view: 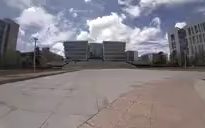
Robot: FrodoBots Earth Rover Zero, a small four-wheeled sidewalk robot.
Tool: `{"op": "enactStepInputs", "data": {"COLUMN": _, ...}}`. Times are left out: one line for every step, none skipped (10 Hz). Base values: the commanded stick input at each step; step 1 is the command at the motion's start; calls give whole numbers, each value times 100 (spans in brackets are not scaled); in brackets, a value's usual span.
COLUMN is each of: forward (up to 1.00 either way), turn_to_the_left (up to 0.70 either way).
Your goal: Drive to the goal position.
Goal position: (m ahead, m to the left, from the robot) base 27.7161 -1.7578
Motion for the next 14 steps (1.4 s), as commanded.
{"op": "enactStepInputs", "data": {"forward": 70, "turn_to_the_left": 0}}
{"op": "enactStepInputs", "data": {"forward": 70, "turn_to_the_left": 0}}
{"op": "enactStepInputs", "data": {"forward": 70, "turn_to_the_left": 0}}
{"op": "enactStepInputs", "data": {"forward": 70, "turn_to_the_left": 0}}
{"op": "enactStepInputs", "data": {"forward": 70, "turn_to_the_left": 0}}
{"op": "enactStepInputs", "data": {"forward": 70, "turn_to_the_left": 0}}
{"op": "enactStepInputs", "data": {"forward": 70, "turn_to_the_left": 0}}
{"op": "enactStepInputs", "data": {"forward": 70, "turn_to_the_left": 0}}
{"op": "enactStepInputs", "data": {"forward": 70, "turn_to_the_left": 0}}
{"op": "enactStepInputs", "data": {"forward": 70, "turn_to_the_left": 0}}
{"op": "enactStepInputs", "data": {"forward": 70, "turn_to_the_left": 0}}
{"op": "enactStepInputs", "data": {"forward": 70, "turn_to_the_left": 0}}
{"op": "enactStepInputs", "data": {"forward": 70, "turn_to_the_left": 0}}
{"op": "enactStepInputs", "data": {"forward": 70, "turn_to_the_left": 0}}
